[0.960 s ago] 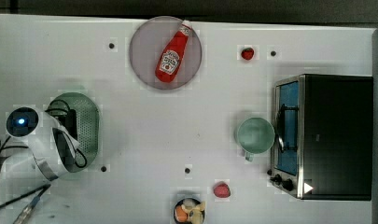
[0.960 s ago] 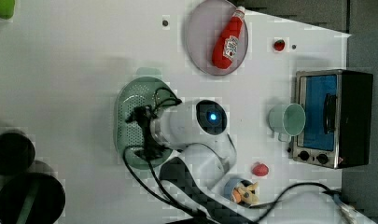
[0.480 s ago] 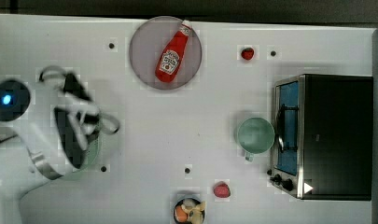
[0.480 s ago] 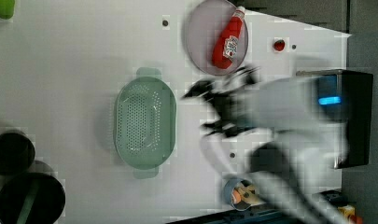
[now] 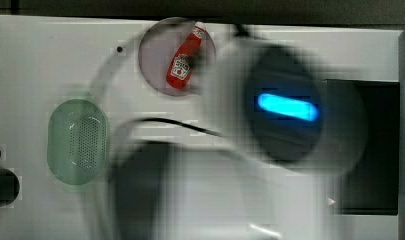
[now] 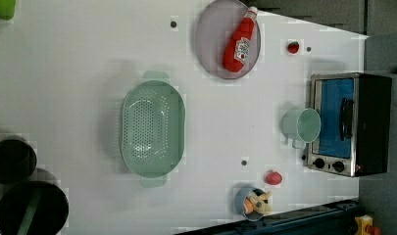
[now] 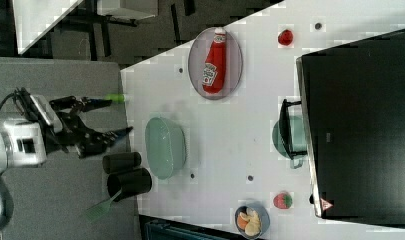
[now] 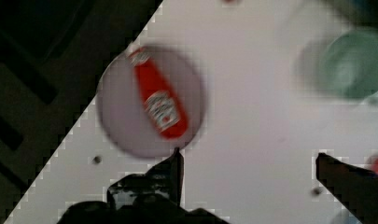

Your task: Drag strainer right to left.

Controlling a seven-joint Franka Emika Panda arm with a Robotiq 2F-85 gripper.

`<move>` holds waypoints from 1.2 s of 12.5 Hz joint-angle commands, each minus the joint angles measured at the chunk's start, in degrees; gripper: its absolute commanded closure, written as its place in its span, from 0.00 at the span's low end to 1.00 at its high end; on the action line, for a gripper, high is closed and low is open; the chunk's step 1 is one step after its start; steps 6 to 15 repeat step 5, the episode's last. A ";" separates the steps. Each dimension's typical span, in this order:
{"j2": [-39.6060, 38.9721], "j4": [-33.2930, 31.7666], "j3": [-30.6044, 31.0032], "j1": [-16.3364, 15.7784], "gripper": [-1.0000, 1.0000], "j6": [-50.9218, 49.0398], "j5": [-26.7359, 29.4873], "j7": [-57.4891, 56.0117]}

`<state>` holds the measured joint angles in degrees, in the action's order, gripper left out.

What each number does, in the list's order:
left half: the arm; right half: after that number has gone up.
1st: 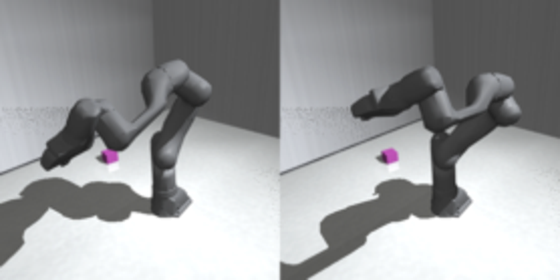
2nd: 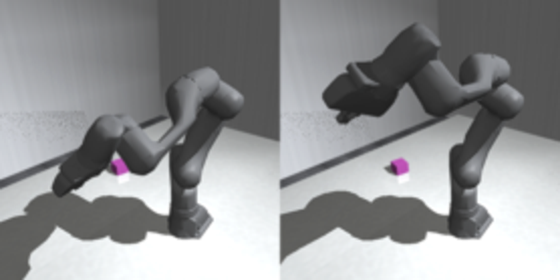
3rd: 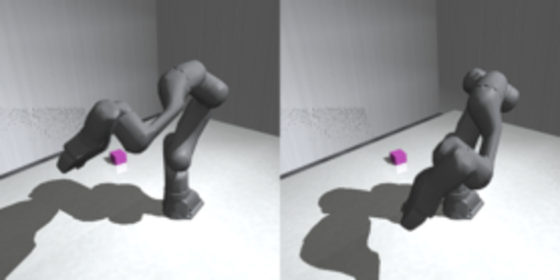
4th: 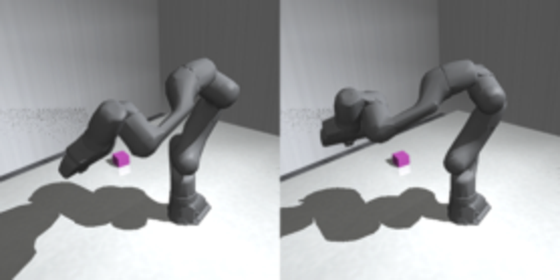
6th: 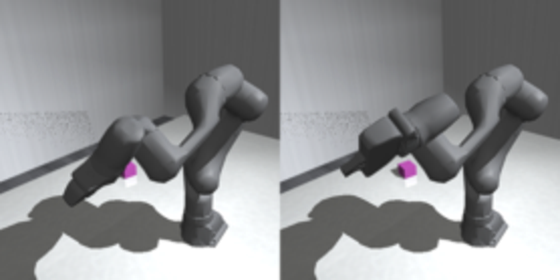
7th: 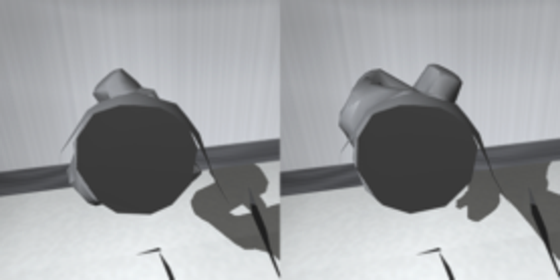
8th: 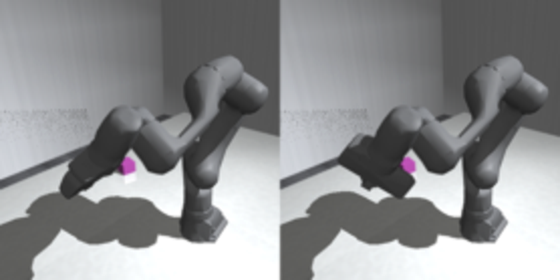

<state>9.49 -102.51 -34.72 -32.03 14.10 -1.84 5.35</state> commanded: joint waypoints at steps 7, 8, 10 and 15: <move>0.77 -2.92 -3.01 0.30 0.00 -3.66 -6.50 -10.14; 0.77 -2.92 -3.01 0.30 0.00 -3.66 -6.50 -10.14; 0.77 -2.92 -3.01 0.30 0.00 -3.66 -6.50 -10.14; 0.77 -2.92 -3.01 0.30 0.00 -3.66 -6.50 -10.14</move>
